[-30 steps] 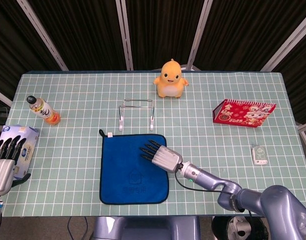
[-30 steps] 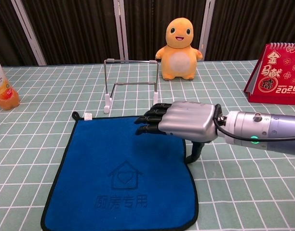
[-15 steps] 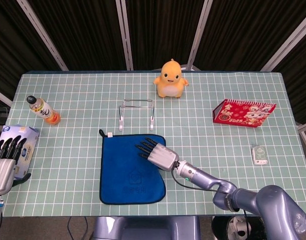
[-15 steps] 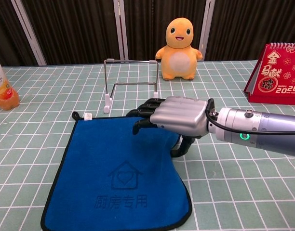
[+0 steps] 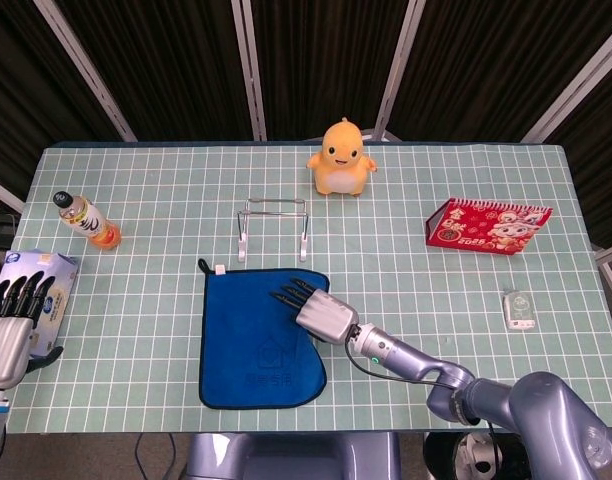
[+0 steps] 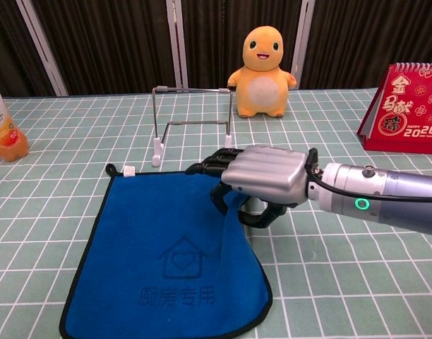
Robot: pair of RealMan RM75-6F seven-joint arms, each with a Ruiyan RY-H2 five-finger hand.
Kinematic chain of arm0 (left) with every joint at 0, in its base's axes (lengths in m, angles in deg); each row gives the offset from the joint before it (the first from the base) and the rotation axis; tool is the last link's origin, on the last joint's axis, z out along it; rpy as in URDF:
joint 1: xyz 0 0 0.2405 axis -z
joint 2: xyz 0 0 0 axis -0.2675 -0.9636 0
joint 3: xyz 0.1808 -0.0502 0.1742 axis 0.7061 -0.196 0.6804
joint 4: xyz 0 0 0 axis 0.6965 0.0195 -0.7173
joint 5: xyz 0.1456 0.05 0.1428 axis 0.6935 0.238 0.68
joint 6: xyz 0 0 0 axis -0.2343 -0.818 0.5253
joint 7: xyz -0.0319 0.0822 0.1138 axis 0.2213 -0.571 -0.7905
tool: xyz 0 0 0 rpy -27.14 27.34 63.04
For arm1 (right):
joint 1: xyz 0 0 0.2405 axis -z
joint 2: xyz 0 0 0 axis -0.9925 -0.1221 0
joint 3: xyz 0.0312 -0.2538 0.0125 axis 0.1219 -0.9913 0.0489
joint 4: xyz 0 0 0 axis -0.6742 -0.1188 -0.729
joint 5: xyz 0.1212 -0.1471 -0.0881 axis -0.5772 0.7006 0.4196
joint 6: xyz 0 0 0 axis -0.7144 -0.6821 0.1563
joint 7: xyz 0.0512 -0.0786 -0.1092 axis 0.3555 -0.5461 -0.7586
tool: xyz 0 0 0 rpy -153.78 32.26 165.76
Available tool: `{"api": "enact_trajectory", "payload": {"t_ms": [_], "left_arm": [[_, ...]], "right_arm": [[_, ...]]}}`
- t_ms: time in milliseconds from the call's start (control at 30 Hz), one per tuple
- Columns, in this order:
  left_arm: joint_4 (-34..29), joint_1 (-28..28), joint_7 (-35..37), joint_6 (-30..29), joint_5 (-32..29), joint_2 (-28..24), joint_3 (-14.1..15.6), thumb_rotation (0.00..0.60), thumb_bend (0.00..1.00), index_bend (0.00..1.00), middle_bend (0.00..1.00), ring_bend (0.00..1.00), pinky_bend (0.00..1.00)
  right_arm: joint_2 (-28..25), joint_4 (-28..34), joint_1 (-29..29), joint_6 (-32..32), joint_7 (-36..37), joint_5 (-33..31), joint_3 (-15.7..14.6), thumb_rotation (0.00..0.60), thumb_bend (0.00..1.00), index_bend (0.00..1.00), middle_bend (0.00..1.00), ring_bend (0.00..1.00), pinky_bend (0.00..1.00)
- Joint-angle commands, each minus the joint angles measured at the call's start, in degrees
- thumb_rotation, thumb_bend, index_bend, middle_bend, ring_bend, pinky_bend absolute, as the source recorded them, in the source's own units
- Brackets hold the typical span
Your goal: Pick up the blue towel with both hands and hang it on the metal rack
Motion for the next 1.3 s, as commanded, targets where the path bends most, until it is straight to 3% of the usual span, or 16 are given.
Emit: {"api": "enact_trajectory", "payload": {"t_ms": [33, 200, 333, 500, 733, 1033, 1300], "left_arm": [[0.05, 0.17, -0.12, 0.3, -0.02, 0.08, 0.06, 0.6, 0.0, 0.0, 0.0, 0.0, 0.0], [0.19, 1.73, 0.71, 2.09, 1.1, 0.15, 0.0, 0.6, 0.0, 0.0, 0.0, 0.0, 0.0], [2.59, 6.86, 4.44, 6.46, 5.8, 0.97, -0.58, 0.6, 0.0, 0.0, 0.0, 0.0, 0.0], [7.78, 15.0, 8.12, 11.43, 14.5, 4.12, -0.66, 0.6, 0.0, 0.19, 0.0, 0.0, 0.0], [17.86, 23.9, 14.15, 15.63, 23.55, 12.56, 1.83, 0.6, 0.01, 0.34, 0.0, 0.0, 0.0], [31.9, 27.89, 20.57, 14.75, 28.92, 22.13, 6.97, 0.6, 0.03, 0.4, 0.0, 0.0, 0.0], [37.98, 27.73, 21.19, 13.55, 28.42, 24.4, 8.31, 0.6, 0.03, 0.4, 0.0, 0.0, 0.0]], "right_arm": [[0.03, -0.14, 0.12, -0.27, 0.29, 0.0, -0.12, 0.6, 0.58, 0.65, 0.01, 0.0, 0.0], [-0.3, 0.25, 0.26, -0.96, 0.7, 0.09, -0.19, 0.6, 0.58, 0.66, 0.01, 0.0, 0.0], [-0.76, 0.94, 0.2, -1.05, 0.3, -0.11, 0.06, 0.6, 0.58, 0.66, 0.01, 0.0, 0.0], [-1.49, 2.14, 0.09, -0.76, -0.41, -0.8, 0.67, 0.6, 0.58, 0.66, 0.01, 0.0, 0.0], [-2.25, 3.26, 0.12, -0.14, -0.67, -2.2, 1.58, 0.6, 0.58, 0.66, 0.02, 0.0, 0.0], [-2.74, 4.63, 0.63, 0.5, -0.81, -4.04, 2.38, 0.6, 0.58, 0.66, 0.02, 0.0, 0.0], [-3.07, 5.28, 0.95, 0.79, -1.97, -4.65, 2.52, 0.6, 0.58, 0.66, 0.02, 0.0, 0.0]]}}
